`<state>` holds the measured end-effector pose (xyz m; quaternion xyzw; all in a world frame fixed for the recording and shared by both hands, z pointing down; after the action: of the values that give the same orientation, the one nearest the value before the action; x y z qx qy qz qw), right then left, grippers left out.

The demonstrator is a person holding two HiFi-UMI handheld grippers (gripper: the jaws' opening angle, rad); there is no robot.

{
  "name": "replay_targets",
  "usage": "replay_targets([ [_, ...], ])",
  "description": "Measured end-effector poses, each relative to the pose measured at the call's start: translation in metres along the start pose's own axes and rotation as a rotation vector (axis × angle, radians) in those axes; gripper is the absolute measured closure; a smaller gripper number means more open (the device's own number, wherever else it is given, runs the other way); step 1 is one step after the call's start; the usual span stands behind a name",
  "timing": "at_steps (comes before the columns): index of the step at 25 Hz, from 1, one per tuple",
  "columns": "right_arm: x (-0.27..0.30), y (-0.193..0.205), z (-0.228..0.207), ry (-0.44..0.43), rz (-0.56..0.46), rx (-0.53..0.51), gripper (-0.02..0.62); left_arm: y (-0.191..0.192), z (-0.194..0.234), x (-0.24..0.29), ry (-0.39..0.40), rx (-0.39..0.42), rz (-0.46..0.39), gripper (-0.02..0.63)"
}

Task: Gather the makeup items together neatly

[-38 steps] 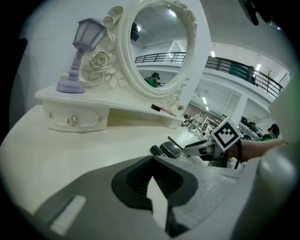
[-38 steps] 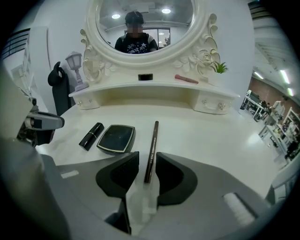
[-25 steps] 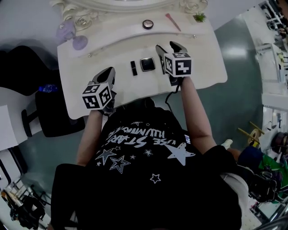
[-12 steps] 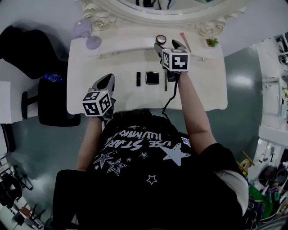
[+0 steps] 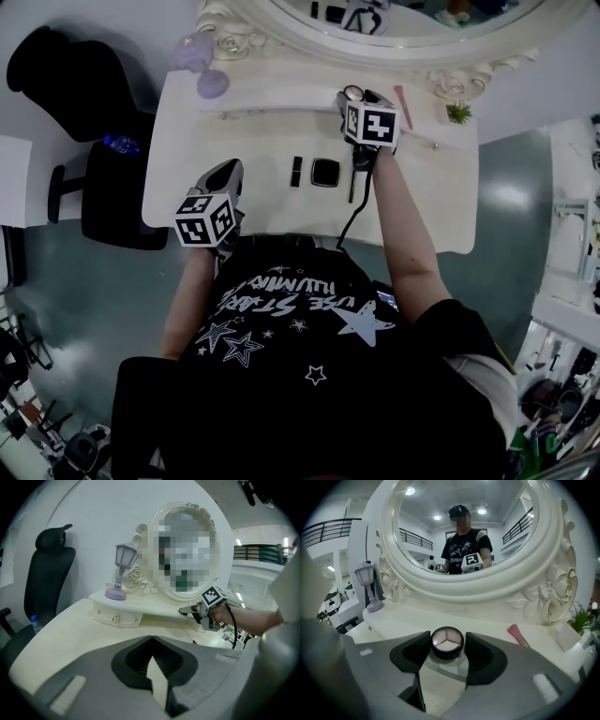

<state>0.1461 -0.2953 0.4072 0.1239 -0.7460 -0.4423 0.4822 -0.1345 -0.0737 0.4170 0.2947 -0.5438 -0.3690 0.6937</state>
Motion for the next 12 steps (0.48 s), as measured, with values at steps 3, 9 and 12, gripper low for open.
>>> replay_targets([
  [3,0.002,0.000,-0.001,0.006,0.013,0.001,0.348,0.001,0.001,-0.001,-0.009,-0.007,0.002,0.604],
  [9,-0.003,0.002,-0.004,-0.007,0.005,0.011,0.350,0.001,0.001,0.000,-0.002,-0.006,0.001,0.604],
  [12,-0.013,0.003,-0.002,0.002,-0.023,0.024,0.350,-0.001,-0.001,0.002,0.019,0.007,0.003,0.604],
])
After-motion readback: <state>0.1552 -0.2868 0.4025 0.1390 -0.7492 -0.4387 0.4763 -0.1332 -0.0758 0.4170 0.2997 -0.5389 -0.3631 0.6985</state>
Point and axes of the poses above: the fingertips, and each gripper's own axes: x forward along the fingers, z to its left, y out of its underside, the point moved 10 cm from there along -x, backward along the fingers, and after that the axes turned 10 degrees about -y, right-handed, at the moved point
